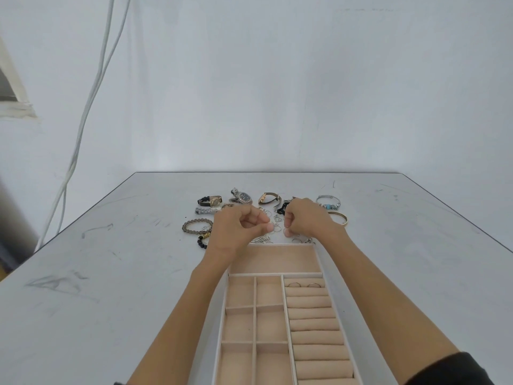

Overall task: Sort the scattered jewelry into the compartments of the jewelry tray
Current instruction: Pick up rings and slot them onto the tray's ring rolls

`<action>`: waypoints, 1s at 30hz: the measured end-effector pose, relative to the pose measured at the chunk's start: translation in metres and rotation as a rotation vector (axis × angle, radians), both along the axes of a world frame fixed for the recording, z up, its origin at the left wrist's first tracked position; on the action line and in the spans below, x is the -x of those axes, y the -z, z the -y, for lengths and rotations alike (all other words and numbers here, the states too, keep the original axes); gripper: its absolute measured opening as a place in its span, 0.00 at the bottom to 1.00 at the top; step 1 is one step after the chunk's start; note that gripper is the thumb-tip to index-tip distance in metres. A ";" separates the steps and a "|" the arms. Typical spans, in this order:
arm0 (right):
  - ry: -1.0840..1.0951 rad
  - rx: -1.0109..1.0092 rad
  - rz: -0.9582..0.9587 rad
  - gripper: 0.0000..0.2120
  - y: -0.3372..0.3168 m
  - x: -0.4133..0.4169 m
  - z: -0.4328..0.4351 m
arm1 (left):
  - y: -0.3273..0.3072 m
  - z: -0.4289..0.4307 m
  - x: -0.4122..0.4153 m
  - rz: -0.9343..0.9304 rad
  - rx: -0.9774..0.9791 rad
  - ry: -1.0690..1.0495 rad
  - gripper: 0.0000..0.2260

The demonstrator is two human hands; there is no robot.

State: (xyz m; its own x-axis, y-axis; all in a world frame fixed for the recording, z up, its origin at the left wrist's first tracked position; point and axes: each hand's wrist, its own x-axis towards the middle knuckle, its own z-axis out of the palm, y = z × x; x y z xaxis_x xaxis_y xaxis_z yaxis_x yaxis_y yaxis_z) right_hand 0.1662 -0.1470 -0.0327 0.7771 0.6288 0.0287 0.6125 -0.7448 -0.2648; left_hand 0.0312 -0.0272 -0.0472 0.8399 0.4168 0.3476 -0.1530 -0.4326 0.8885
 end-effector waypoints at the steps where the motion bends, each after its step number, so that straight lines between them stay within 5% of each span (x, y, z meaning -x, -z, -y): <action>1: -0.009 -0.057 0.001 0.08 0.000 0.003 0.002 | -0.001 0.003 0.003 0.002 0.008 0.014 0.06; 7: 0.009 -0.616 -0.106 0.08 0.008 0.034 0.045 | -0.009 0.017 0.024 0.018 0.033 0.095 0.06; 11: -0.052 -0.762 -0.235 0.07 -0.002 0.061 0.074 | -0.009 0.023 0.037 0.036 0.029 0.104 0.05; 30: -0.109 -0.652 -0.262 0.07 0.017 0.107 0.120 | -0.002 0.039 0.046 -0.017 -0.100 0.219 0.05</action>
